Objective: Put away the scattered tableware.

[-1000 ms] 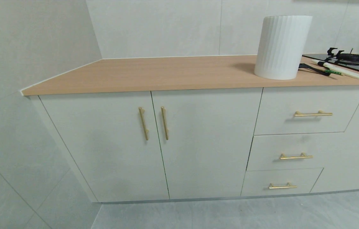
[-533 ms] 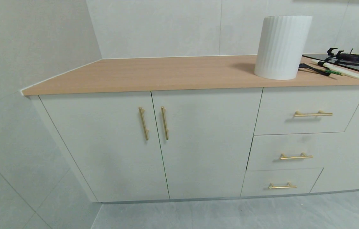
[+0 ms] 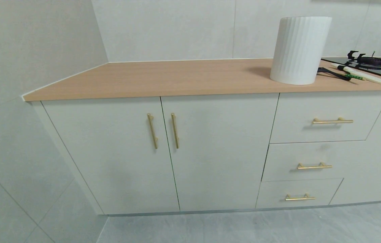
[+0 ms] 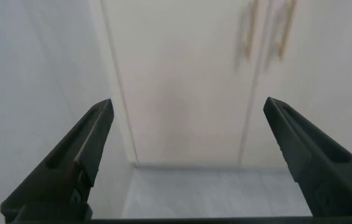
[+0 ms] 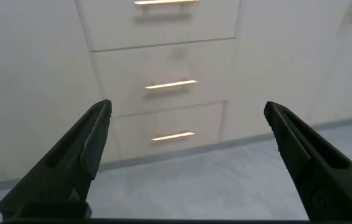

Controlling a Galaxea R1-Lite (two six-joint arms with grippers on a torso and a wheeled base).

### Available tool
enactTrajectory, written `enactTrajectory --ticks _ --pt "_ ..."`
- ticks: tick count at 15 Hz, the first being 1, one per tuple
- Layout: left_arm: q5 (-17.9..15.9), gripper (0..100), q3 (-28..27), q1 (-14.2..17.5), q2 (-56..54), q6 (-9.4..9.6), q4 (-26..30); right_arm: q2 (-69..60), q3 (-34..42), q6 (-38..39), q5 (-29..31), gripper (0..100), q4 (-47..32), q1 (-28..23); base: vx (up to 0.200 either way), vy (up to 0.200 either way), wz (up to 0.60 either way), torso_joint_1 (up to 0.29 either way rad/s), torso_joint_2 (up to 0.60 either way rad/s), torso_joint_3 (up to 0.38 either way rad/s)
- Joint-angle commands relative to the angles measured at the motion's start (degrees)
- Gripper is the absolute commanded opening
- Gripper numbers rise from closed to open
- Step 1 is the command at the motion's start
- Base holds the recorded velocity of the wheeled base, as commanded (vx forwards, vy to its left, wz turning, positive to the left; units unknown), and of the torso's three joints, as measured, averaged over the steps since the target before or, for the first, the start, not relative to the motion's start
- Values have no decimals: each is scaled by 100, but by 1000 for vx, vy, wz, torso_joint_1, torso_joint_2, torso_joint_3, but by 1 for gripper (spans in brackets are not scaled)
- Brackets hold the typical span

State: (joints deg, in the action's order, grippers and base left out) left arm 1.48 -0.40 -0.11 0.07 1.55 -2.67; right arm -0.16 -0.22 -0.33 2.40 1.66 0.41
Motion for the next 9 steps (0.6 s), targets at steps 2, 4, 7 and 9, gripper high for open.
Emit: enactTrajectory --ticks 2,4,7,9 --pt "-148 100 40 2 1 74 12 25 22 -116 -267 100 -166 2 0 0 0 0 0 0" --pt "-86 100 14 2 10 47 82 25 22 -37 -258 100 -157 -6 0 0 0 0 0 0" --pt "336 100 31 11 10 21 188 16 22 -46 -249 100 -157 -6 0 0 0 0 0 0" --pt "239 100 40 11 1 -32 232 16 22 -55 -249 100 -157 -6 0 0 0 0 0 0"
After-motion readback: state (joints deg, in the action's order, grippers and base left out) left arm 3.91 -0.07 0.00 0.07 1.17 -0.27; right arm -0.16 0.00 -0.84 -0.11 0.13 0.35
